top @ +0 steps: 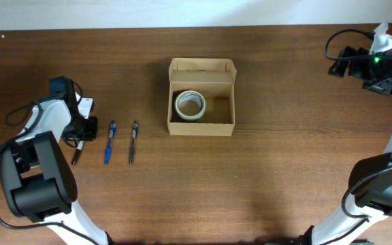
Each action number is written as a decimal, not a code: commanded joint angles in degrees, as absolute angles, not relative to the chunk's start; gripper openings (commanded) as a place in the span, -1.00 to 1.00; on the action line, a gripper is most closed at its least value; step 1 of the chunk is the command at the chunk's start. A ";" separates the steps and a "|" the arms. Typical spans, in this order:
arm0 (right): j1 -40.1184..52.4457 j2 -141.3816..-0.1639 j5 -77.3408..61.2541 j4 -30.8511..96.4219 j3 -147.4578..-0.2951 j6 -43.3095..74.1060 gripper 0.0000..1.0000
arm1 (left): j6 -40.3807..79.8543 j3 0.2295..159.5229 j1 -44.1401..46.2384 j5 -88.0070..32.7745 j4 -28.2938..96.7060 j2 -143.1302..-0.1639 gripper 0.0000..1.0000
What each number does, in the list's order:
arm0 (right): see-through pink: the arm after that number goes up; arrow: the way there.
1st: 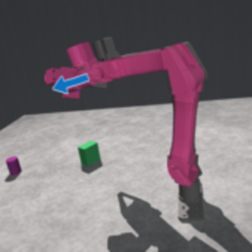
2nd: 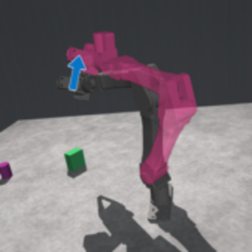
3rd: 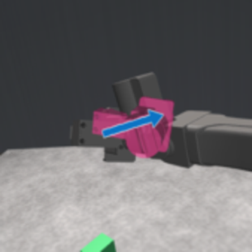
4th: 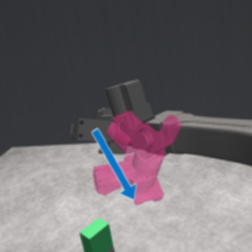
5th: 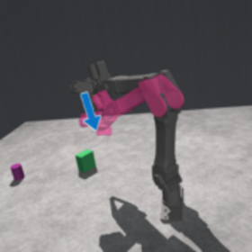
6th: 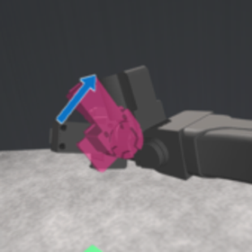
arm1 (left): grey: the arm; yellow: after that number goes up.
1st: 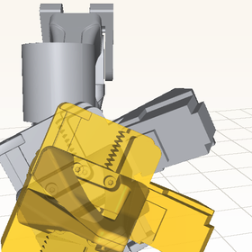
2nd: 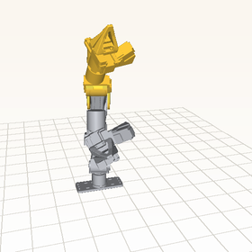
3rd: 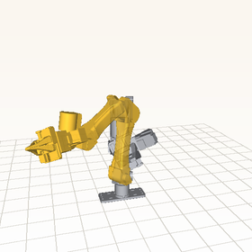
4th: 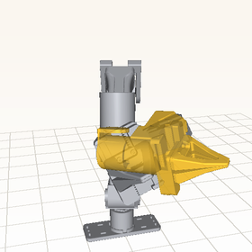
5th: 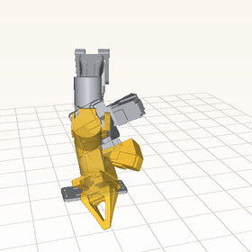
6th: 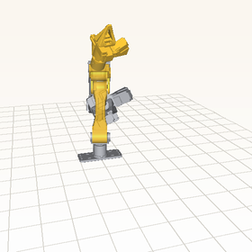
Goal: Pack container
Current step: 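Lower the left gripper onto the black marker and grasp it, then carry the black marker with the left gripper into the box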
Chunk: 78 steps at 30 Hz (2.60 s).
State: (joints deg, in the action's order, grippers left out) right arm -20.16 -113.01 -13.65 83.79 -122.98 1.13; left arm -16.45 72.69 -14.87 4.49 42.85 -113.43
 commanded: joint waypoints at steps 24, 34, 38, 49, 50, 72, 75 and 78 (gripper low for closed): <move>-20.32 -113.54 -14.39 83.79 -122.89 1.15 0.97 | -24.01 72.77 -18.09 4.91 48.90 -117.03 -0.01; -20.32 -113.54 -14.41 83.79 -122.89 1.15 0.97 | -20.99 73.38 -18.15 5.34 48.27 -117.03 -0.97; -20.32 -113.54 -14.41 83.79 -122.89 1.15 0.98 | -19.38 76.05 -18.17 -0.19 49.87 -116.90 -0.96; -20.32 -113.54 -14.39 83.79 -122.89 1.15 0.97 | -18.85 109.03 -16.27 -10.61 72.49 -116.86 -0.97; -20.32 -113.54 -14.41 83.79 -122.89 1.15 0.98 | -19.66 113.91 -15.49 -10.61 74.74 -116.86 -0.96; -20.32 -113.54 -14.41 83.79 -122.89 1.15 0.98 | -52.75 132.81 24.14 -6.42 87.74 -118.17 -0.97; -20.32 -113.54 -14.41 83.79 -122.89 1.15 0.98 | -56.55 124.90 26.30 -6.09 83.15 -118.19 -0.97; -20.32 -113.54 -14.41 83.79 -122.89 1.15 0.98 | -57.36 118.39 28.47 -3.55 77.69 -118.19 -0.97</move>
